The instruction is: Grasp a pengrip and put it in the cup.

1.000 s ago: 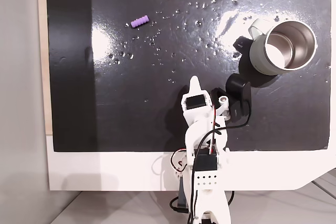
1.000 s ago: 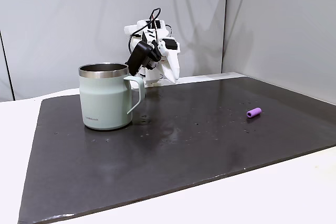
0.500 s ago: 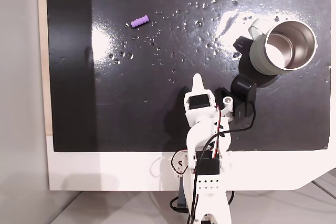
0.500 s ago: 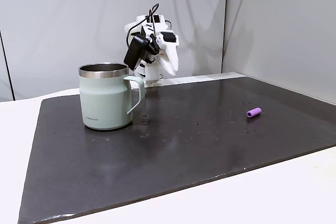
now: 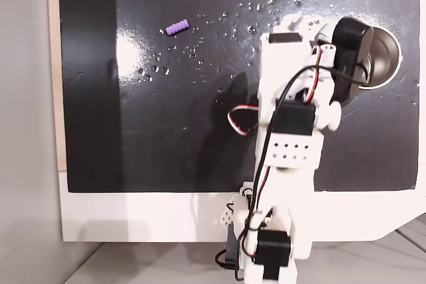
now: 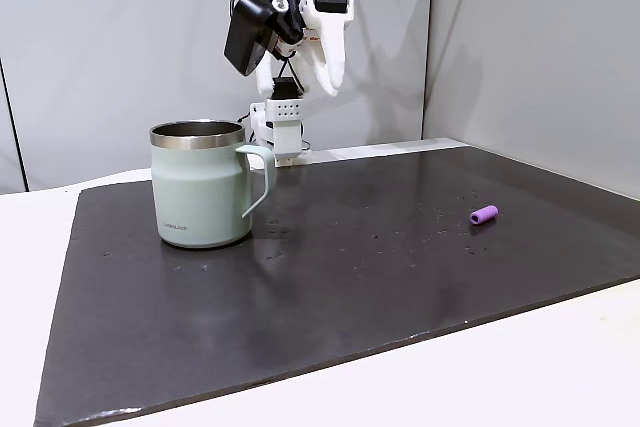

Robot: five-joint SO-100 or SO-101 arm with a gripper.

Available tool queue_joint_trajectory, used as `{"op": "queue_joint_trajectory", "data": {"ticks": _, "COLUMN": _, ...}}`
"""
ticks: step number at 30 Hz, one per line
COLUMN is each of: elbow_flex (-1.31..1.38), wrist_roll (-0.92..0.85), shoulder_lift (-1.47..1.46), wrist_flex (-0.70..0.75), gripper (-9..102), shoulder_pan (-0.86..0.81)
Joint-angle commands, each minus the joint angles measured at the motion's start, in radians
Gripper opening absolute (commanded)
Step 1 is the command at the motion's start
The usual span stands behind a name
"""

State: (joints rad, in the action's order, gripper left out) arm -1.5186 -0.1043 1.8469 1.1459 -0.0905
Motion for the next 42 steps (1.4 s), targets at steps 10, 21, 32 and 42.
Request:
{"op": "queue_joint_trajectory", "data": {"ticks": 10, "elbow_flex": 0.675, "wrist_roll": 0.023, "shoulder_lift": -0.514, "wrist_flex": 0.249, "gripper": 0, "shoulder_pan": 0.020}}
{"op": "queue_joint_trajectory", "data": {"ticks": 21, "elbow_flex": 1.328, "wrist_roll": 0.094, "shoulder_lift": -0.986, "wrist_flex": 0.584, "gripper": 0, "shoulder_pan": 0.109}}
{"op": "queue_joint_trajectory", "data": {"ticks": 32, "elbow_flex": 1.437, "wrist_roll": 0.055, "shoulder_lift": -1.167, "wrist_flex": 0.480, "gripper": 0, "shoulder_pan": 0.253}}
{"op": "queue_joint_trajectory", "data": {"ticks": 42, "elbow_flex": 1.600, "wrist_roll": 0.034, "shoulder_lift": -1.379, "wrist_flex": 0.420, "gripper": 0, "shoulder_pan": 0.290}}
